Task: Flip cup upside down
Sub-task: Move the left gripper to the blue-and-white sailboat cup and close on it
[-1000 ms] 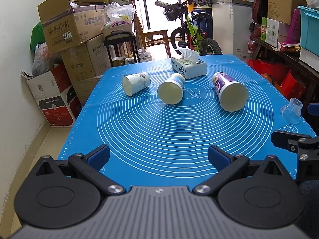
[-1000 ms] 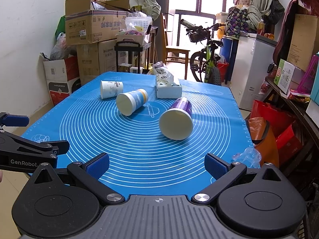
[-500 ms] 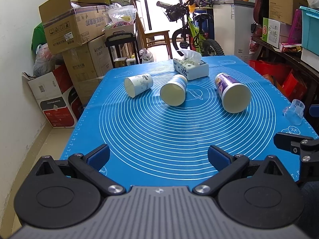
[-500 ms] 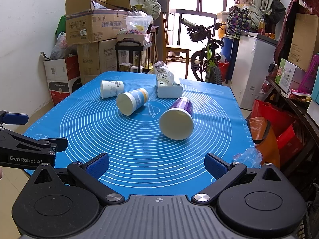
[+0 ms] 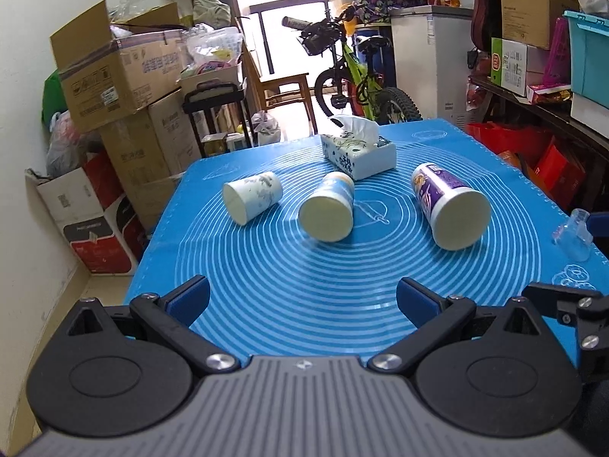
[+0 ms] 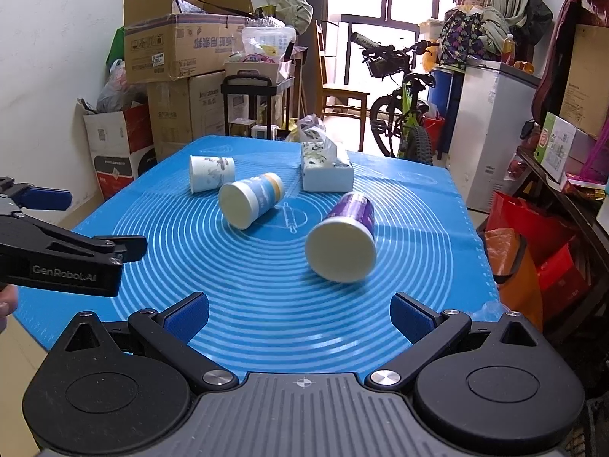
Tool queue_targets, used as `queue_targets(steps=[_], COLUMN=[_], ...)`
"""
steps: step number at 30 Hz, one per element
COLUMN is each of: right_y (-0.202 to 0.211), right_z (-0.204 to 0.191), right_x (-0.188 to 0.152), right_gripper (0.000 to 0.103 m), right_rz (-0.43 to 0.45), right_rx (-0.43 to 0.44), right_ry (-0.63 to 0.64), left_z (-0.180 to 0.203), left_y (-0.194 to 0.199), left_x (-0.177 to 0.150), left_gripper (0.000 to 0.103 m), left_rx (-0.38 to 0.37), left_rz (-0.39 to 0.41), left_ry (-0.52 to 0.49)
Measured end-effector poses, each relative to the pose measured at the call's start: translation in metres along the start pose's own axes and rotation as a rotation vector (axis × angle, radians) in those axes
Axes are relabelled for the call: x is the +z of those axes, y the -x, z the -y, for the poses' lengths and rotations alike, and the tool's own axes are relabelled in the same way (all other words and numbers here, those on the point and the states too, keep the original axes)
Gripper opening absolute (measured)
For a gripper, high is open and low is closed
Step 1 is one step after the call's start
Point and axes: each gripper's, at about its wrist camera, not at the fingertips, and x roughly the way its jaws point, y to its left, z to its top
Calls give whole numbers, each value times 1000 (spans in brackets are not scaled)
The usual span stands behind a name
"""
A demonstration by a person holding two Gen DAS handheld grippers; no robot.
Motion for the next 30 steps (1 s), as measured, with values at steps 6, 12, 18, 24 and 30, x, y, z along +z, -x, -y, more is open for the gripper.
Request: queue_targets(steps=[6, 12, 18, 24, 30], right_y=[-28, -59, -83, -99, -106], right_z=[17, 36, 49, 54, 58], right_x=[18, 32, 35, 28, 24], right_gripper=[101, 101, 101, 101, 101], right_rz=[3, -8, -21, -49, -63], right_rx=[-1, -14, -24, -21, -24], right_ry=[-21, -39, -58, -72, -81], left_z=[2, 8, 15, 22, 19], left_y=[-40, -85, -137, -180, -208], left_x=[16, 31, 46, 52, 53], left_gripper=[103, 103, 103, 95, 81], left_rx=[-35, -54, -50, -10, -26], left_rz=[-12, 1, -21, -54, -137], left_ry=[-24, -33, -32, -47, -28])
